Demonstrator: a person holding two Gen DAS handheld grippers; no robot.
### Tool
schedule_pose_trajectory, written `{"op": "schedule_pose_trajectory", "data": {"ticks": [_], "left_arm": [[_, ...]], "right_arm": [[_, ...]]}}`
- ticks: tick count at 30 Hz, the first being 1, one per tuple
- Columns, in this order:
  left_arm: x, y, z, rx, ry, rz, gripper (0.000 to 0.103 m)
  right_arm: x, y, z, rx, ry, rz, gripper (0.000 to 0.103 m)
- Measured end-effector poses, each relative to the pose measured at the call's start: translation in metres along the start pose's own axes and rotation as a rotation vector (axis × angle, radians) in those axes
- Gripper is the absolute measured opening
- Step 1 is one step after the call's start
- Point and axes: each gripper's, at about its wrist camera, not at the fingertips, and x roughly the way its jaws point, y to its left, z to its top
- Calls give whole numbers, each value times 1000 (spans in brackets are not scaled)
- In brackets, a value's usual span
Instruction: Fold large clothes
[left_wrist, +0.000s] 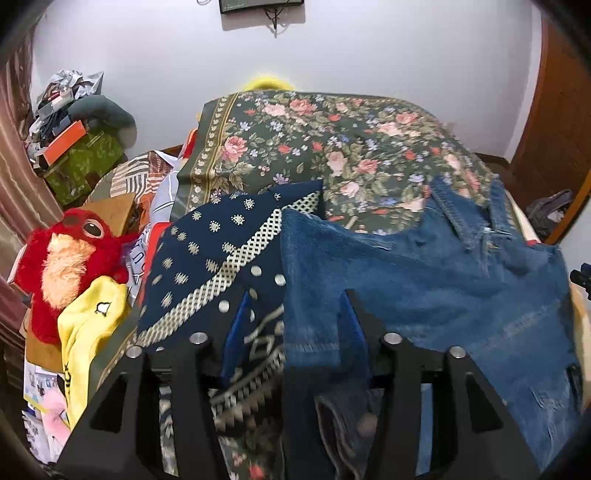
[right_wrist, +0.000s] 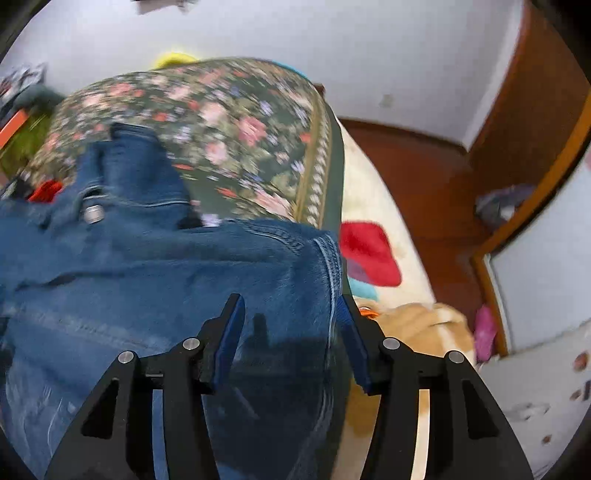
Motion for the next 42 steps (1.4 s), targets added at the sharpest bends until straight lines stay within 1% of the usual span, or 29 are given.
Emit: {"op": "schedule_pose_trajectory", "data": {"ticks": [2, 3, 4, 6, 8, 9, 10, 11, 13, 15, 17, 20, 24, 26, 31, 34, 36, 38, 39, 42], "left_arm": [[-19, -2, -4, 7, -19, -5, 58], [-29, -3, -7, 14, -28, -6, 59], [-41, -5, -11, 24, -38, -8, 60], [-61, -7, -18, 39, -56, -15, 63], [-80, -9, -26, 46, -71, -24, 70], [-91, -9, -31, 49, -80, -31, 71], [-100, -9, -37, 51, -83, -34, 76], [-106, -9, -41, 52, -83, -31, 85], [-123, -10, -54, 63, -101, -23, 89], [-135, -10, -66, 77, -114, -16, 90], [-143, -10, -79, 87, -105, -12, 92], [-151, -7, -104, 73, -82, -45, 94], [-149, -2, -139, 42, -34, -70, 94], [-144, 3, -158, 18, 6, -75, 94], [-123, 22, -197, -91, 125, -134, 94], [-109, 33, -222, -180, 201, -191, 94], [-99, 38, -238, -250, 260, -266, 94], [-90, 39, -251, -301, 301, -326, 94], [-86, 38, -258, -320, 323, -350, 94], [-77, 33, -269, -344, 360, -388, 94]], "right_arm": [[-27, 9, -5, -36, -41, 4, 56], [-37, 13, -6, -52, -54, 3, 59], [-48, 17, -8, -68, -69, 3, 64], [-71, 24, -13, -89, -107, 11, 66], [-89, 30, -17, -102, -130, 23, 68], [-98, 32, -22, -106, -137, 26, 71], [-103, 34, -25, -106, -143, 28, 76], [-110, 36, -30, -103, -152, 31, 81], [-123, 39, -42, -100, -165, 44, 82], [-131, 41, -55, -91, -168, 51, 83], [-136, 40, -69, -79, -153, 60, 83], [-137, 40, -93, -65, -114, 68, 83], [-137, 34, -126, -16, -69, 79, 83], [-135, 28, -139, 18, -33, 92, 83], [-127, 11, -170, 107, 45, 117, 83], [-123, 1, -183, 168, 76, 131, 83], [-121, -6, -194, 217, 94, 150, 83], [-119, -14, -201, 263, 112, 170, 83], [-117, -16, -205, 279, 120, 178, 83], [-113, -22, -212, 326, 148, 228, 83]]}}
